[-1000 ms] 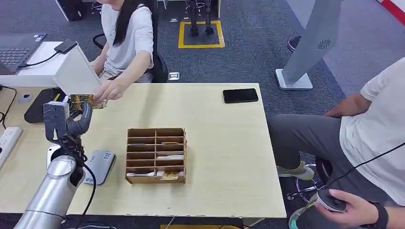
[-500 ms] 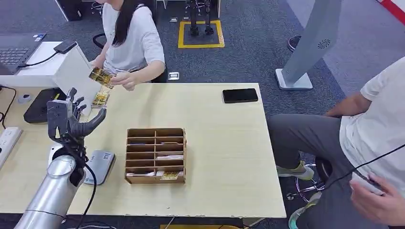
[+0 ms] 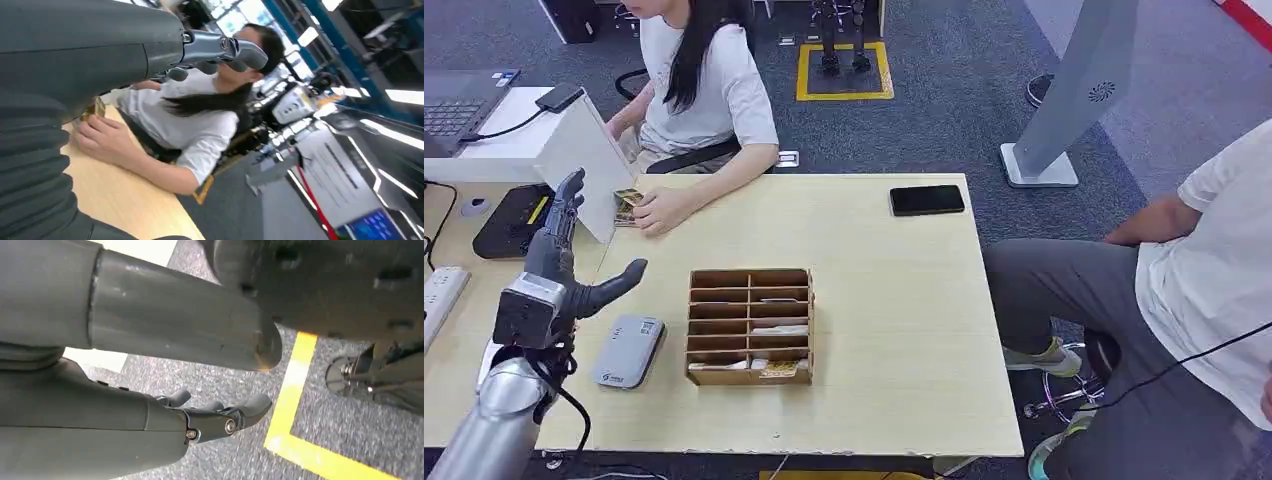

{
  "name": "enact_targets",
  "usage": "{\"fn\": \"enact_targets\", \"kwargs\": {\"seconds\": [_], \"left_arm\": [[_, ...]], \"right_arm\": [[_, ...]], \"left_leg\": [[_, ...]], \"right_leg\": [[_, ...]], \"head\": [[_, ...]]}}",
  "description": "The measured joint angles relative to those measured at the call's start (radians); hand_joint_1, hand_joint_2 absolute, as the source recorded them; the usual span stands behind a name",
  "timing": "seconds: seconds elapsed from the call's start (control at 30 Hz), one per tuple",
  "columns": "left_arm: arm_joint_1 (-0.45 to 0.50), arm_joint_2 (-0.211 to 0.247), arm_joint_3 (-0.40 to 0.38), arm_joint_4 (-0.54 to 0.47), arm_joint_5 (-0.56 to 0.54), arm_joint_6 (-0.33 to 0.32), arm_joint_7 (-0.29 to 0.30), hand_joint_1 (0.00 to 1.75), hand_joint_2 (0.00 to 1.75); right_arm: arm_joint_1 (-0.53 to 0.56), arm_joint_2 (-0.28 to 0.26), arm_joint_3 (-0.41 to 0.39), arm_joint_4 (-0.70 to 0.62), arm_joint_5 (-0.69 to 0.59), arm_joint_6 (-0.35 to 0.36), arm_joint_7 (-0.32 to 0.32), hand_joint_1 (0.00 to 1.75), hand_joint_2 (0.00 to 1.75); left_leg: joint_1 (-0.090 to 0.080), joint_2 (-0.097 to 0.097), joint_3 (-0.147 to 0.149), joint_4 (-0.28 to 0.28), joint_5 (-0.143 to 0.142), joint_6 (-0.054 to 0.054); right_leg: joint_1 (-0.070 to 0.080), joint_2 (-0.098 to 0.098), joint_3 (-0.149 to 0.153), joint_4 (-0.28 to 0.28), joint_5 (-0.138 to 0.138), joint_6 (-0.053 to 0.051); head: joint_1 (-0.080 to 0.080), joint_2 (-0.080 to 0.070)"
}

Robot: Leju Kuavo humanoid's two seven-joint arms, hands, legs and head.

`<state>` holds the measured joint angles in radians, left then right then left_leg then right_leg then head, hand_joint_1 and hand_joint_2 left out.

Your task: Pass the card to the sensor for recognition and then transmit it.

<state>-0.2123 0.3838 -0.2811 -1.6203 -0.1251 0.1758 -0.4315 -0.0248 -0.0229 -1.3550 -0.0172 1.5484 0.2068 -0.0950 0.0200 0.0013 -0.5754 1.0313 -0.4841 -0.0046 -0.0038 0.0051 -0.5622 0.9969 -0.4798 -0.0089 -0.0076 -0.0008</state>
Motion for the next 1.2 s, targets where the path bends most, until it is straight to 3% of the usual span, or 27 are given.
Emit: {"fn": "enact_targets", "kwargs": {"seconds": [0.13, 0.43, 0.63, 0.87, 1.2], "left_arm": [[0.048, 0.001, 0.0, -0.082, -0.039, 0.02, -0.056, 0.0, 1.75], [0.148, 0.05, 0.0, -0.148, -0.219, 0.177, -0.133, 0.0, 1.75], [0.19, 0.074, 0.0, -0.156, -0.282, 0.216, -0.12, 0.0, 1.75], [0.227, 0.074, -0.015, -0.116, -0.487, 0.381, -0.068, 0.0, 1.75], [0.223, 0.076, -0.088, -0.019, -0.585, 0.442, -0.015, 0.0, 1.75]], "right_arm": [[0.0, -0.003, 0.003, 0.0, -0.001, 0.007, -0.011, 0.0, 0.0], [0.0, -0.01, 0.003, 0.005, -0.002, 0.016, -0.011, 0.0, 0.0], [0.0, -0.013, 0.003, 0.005, -0.003, 0.018, -0.01, 0.0, 0.0], [-0.001, -0.014, 0.003, 0.006, -0.002, 0.026, -0.01, 0.0, 0.0], [-0.004, -0.017, 0.007, 0.006, -0.001, 0.026, -0.007, 0.0, 0.0]], "left_leg": [[0.0, 0.0, 0.0, 0.0, 0.0, 0.0], [0.001, 0.0, 0.0, 0.0, 0.0, 0.0], [0.0, 0.0, 0.0, 0.0, 0.0, 0.0], [0.0, 0.0, 0.0, 0.0, 0.0, 0.0], [0.0, 0.0, 0.0, 0.0, 0.0, 0.0]], "right_leg": [[0.0, 0.0, 0.0, 0.0, 0.0, 0.0], [0.0, 0.0, 0.0, 0.0, 0.0, 0.0], [0.0, 0.0, 0.0, 0.0, 0.0, 0.0], [0.0, -0.001, 0.0, 0.0, 0.0, 0.0], [0.0, -0.001, 0.0, 0.0, 0.0, 0.0]], "head": [[0.0, 0.0], [0.0, 0.0], [0.0, 0.0], [0.0, 0.0], [0.0, 0.0]]}}
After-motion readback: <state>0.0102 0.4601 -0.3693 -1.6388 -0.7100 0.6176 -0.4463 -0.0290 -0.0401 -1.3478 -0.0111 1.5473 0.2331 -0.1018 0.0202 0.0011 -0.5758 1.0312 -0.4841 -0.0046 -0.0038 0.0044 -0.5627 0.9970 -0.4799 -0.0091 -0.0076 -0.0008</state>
